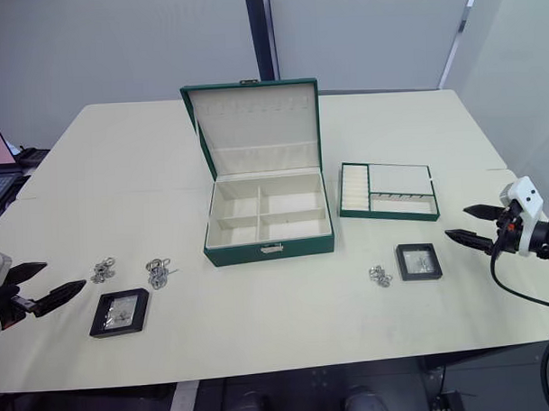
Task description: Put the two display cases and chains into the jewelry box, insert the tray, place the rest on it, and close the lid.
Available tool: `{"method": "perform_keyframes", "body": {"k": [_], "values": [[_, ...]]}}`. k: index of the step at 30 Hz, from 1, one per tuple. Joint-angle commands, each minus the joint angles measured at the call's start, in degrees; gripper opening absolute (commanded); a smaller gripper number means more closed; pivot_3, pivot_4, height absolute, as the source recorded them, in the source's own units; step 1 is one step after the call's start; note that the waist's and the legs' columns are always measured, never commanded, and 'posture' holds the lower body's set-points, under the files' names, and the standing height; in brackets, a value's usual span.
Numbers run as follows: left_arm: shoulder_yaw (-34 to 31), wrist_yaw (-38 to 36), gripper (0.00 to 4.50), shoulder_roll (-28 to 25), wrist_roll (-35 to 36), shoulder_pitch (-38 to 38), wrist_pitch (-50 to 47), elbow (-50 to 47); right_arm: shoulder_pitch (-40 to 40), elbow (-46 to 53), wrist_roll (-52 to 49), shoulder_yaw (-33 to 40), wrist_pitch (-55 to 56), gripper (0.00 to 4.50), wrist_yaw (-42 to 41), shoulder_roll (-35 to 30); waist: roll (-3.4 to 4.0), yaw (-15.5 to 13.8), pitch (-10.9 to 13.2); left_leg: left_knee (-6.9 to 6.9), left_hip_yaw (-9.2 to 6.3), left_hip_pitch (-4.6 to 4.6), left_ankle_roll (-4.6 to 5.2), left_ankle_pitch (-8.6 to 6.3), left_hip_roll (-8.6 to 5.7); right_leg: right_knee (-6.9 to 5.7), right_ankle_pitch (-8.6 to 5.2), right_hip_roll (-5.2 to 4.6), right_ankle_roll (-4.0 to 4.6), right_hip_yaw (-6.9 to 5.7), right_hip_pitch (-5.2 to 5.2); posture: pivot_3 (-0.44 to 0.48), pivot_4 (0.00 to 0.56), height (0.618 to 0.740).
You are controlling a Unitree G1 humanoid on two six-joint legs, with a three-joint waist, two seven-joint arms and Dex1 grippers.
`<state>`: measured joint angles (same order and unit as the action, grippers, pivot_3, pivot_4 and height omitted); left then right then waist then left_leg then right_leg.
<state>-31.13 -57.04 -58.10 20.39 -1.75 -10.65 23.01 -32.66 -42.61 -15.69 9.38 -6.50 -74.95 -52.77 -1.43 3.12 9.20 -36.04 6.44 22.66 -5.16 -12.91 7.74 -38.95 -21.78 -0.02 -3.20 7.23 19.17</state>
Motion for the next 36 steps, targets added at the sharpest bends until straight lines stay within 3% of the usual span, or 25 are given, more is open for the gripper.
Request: {"method": "perform_keyframes", "body": {"k": [1,22,28,33,36], "values": [[-2.0,-0.4,4.48,-0.3,1.4,0.6,0.2,-0.3,-1.3,0.4,0.0,0.6,1.1,4.50,-0.6,-0.6,0.00,0.0,0.0,0.00,0.00,0.00,0.00,0.00,0.00,0.00,0.00,0.00,0.00,0.01,0.00,0.000,0.150,0.740],[-3.2,0.4,4.48,-0.6,1.4,0.2,1.0,1.6,-2.2,-0.8,0.0,0.7,1.2,4.50,-0.6,-0.2,0.00,0.1,0.0,0.00,0.00,0.00,0.00,0.00,0.00,0.00,0.00,0.00,0.00,-0.01,-0.01,0.000,0.150,0.740],[-2.8,-3.0,4.48,-0.2,2.8,-0.5,2.1,0.1,-3.3,-0.2,-1.5,1.3,-0.3,4.50,-1.5,0.3,0.01,0.2,0.0,0.00,0.00,-0.01,0.00,0.00,0.00,-0.01,0.00,0.00,0.00,0.00,-0.01,0.000,0.150,0.740],[-1.7,-9.9,4.48,-0.9,4.4,-2.6,3.2,-4.8,-3.6,13.7,-8.6,1.8,-9.9,4.50,-5.4,1.4,0.03,0.1,0.0,-0.01,-0.01,0.02,0.00,0.00,0.00,-0.02,0.00,0.00,0.00,-0.01,-0.01,0.000,0.150,0.740],[-1.1,-17.0,4.48,-2.8,4.2,-6.4,4.7,-7.8,-1.8,29.0,-14.5,0.9,-18.1,4.50,-5.1,2.6,0.06,0.1,0.0,0.01,-0.02,0.04,0.00,0.00,0.01,-0.03,0.00,0.01,0.00,-0.01,0.02,0.000,0.150,0.740]]}}
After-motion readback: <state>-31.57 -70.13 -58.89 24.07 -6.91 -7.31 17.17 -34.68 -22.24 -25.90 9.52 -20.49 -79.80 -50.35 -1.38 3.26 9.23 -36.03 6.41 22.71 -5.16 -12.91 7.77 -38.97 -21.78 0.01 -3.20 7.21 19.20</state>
